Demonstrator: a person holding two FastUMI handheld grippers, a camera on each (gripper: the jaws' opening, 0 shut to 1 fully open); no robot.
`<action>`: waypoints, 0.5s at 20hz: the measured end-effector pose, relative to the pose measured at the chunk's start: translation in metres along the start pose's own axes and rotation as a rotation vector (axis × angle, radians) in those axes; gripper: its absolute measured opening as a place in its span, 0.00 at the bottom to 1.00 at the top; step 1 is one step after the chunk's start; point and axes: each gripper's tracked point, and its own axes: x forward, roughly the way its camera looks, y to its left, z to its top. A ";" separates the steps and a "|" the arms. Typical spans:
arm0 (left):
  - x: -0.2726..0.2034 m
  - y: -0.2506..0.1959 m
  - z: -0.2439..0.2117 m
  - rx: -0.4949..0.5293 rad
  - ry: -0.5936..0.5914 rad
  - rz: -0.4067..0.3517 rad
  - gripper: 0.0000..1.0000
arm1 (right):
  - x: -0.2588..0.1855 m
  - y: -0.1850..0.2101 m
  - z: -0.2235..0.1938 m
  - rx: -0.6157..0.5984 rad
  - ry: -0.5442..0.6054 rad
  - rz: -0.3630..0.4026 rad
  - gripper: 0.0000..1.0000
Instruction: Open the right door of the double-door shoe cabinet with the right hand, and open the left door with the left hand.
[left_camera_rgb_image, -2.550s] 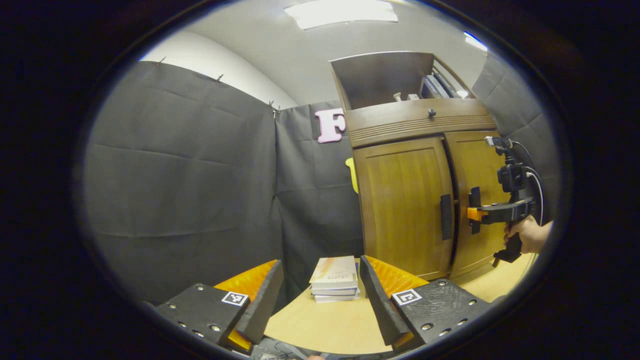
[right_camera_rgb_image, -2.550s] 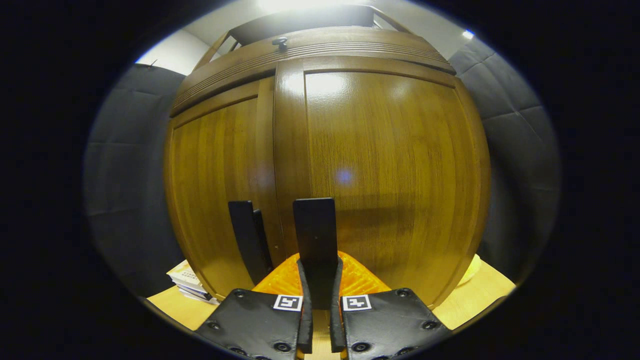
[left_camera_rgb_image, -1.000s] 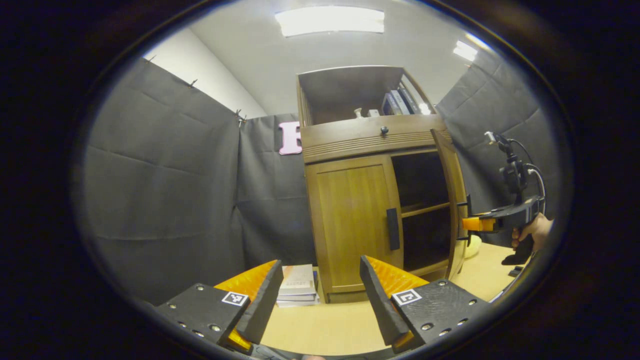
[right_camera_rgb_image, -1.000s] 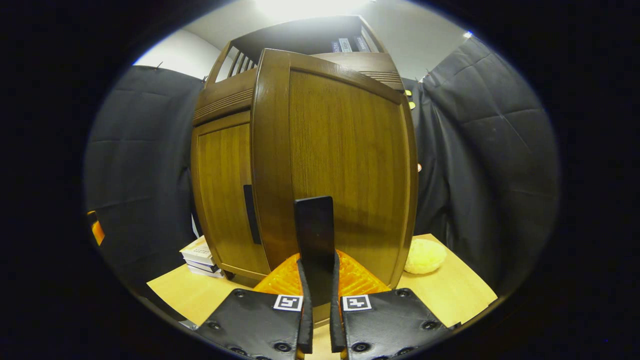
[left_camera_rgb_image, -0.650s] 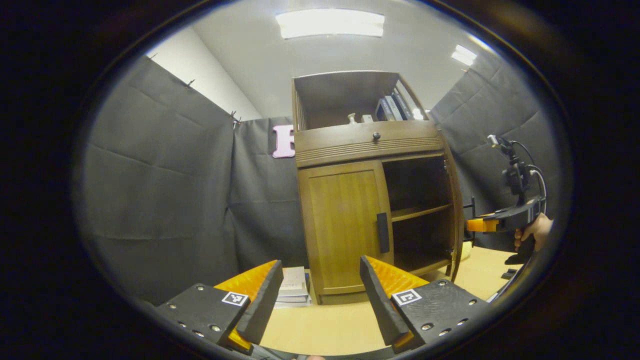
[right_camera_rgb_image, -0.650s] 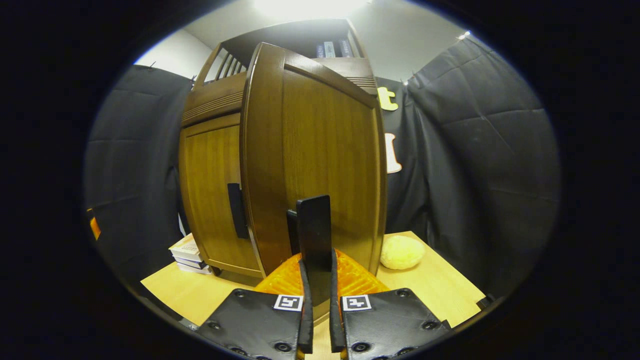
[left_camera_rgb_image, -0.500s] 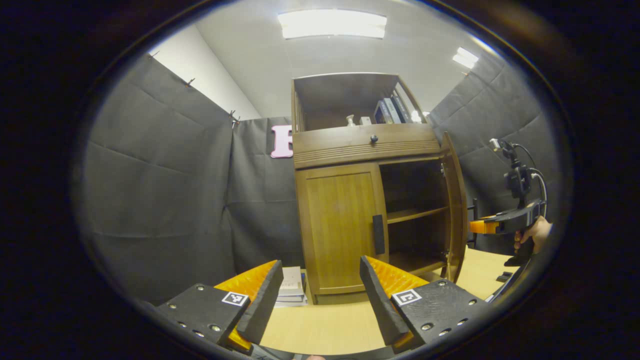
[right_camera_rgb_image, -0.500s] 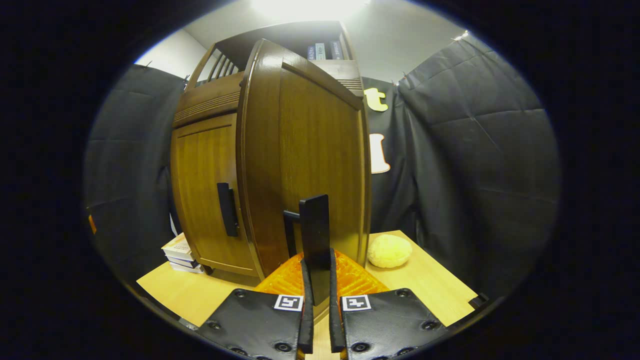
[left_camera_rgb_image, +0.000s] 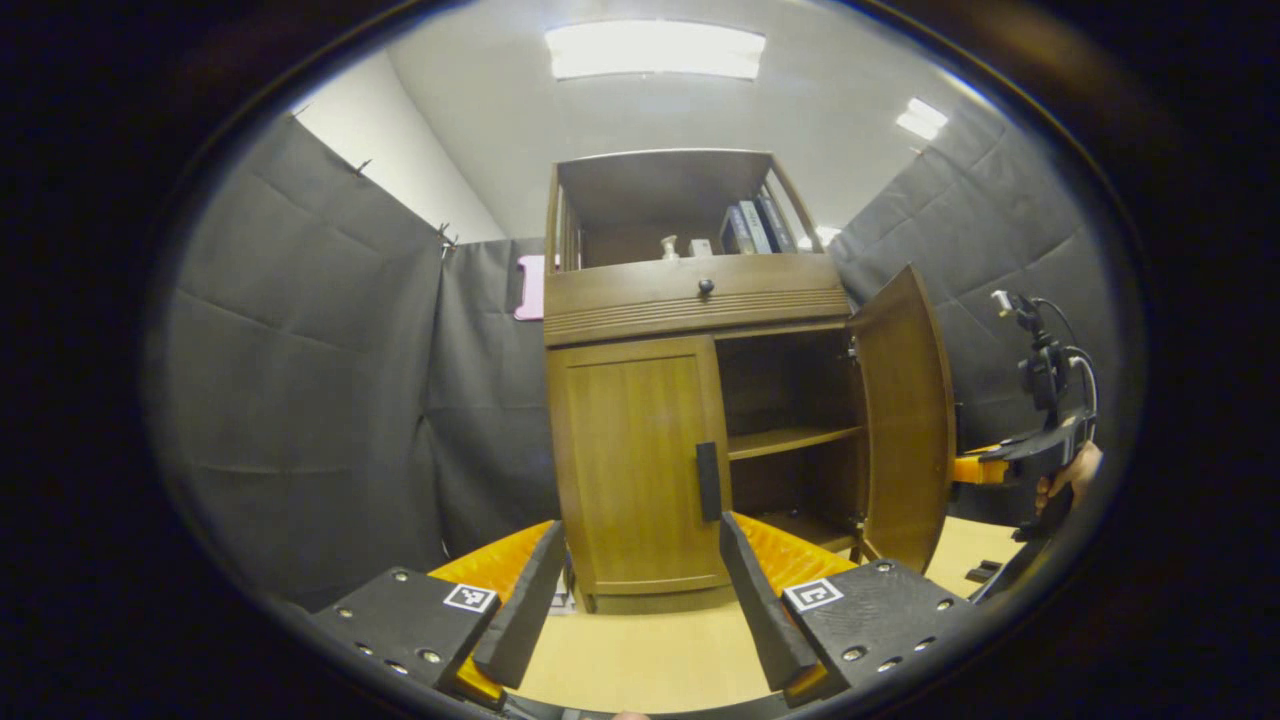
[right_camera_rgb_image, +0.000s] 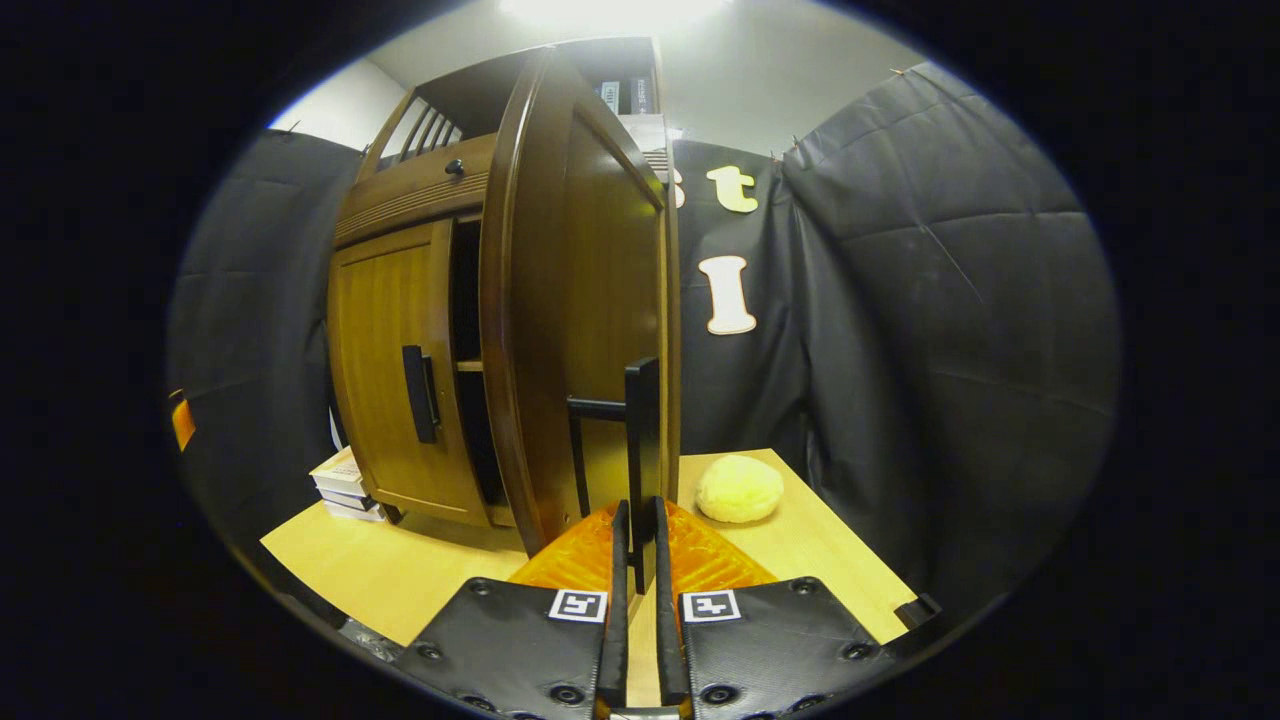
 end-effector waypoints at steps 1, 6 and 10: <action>0.001 -0.011 0.000 -0.006 -0.001 -0.008 0.89 | 0.000 -0.008 0.000 0.003 0.000 0.002 0.13; 0.004 -0.042 0.006 0.004 0.000 0.015 0.89 | 0.002 -0.044 0.000 0.018 -0.001 0.009 0.05; 0.017 -0.062 0.009 0.023 0.000 0.045 0.89 | -0.003 -0.067 0.005 -0.006 -0.040 0.028 0.07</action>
